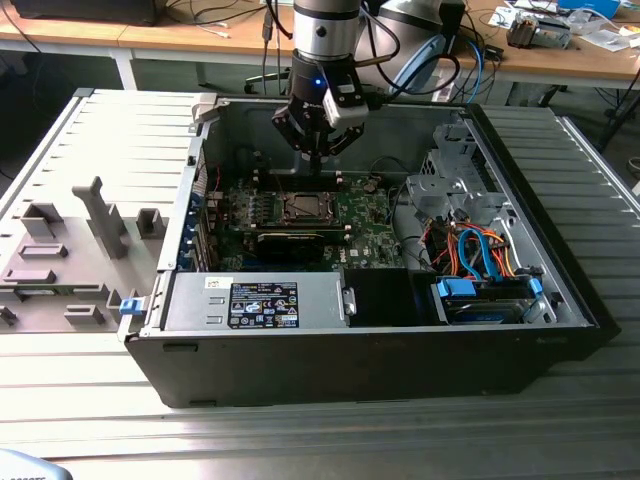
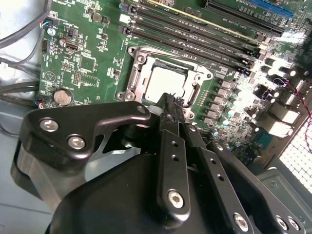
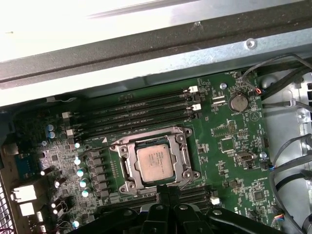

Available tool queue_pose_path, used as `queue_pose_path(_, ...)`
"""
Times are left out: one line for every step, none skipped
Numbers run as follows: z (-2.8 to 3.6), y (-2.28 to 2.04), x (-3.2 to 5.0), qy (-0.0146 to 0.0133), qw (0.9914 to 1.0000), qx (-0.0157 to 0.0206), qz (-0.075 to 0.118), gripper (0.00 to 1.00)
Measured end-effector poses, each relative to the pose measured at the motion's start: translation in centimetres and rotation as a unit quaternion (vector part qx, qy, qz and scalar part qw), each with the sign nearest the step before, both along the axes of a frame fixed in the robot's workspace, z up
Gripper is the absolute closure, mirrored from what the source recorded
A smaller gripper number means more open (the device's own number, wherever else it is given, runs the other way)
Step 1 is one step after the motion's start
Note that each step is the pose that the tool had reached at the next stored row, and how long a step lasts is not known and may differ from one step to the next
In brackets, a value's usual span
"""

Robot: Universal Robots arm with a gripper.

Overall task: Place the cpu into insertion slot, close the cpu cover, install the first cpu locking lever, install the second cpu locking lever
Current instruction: 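Install the first cpu locking lever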

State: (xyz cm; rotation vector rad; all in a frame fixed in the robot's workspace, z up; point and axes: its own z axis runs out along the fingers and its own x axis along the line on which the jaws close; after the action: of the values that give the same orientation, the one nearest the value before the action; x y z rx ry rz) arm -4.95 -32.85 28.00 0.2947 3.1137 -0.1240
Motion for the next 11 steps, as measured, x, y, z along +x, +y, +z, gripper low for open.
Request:
queue_pose_path(0.0,0.0,0.0,0.0,1.0,0.0,0.001,0.89)
queue_pose_path(0.0,0.0,0.0,0.0,0.99999,0.0,0.003,0.89)
queue_pose_path(0.0,0.0,0.0,0.0,0.99999,0.0,0.004,0.89)
queue_pose_path(0.0,0.0,0.0,0.0,0.99999,0.0,0.005,0.89)
queue_pose_path(0.0,0.0,0.0,0.0,0.99998,0.0,0.006,0.89)
queue_pose_path(0.0,0.0,0.0,0.0,0.99997,0.0,0.007,0.89)
queue_pose_path(0.0,0.0,0.0,0.0,0.99997,0.0,0.008,0.89)
queue_pose_path(0.0,0.0,0.0,0.0,0.99996,0.0,0.009,0.89)
queue_pose_path(0.0,0.0,0.0,0.0,0.99994,0.0,0.011,0.89)
queue_pose_path(0.0,0.0,0.0,0.0,0.99993,0.0,0.012,0.89)
queue_pose_path(0.0,0.0,0.0,0.0,0.99992,0.0,0.012,0.89)
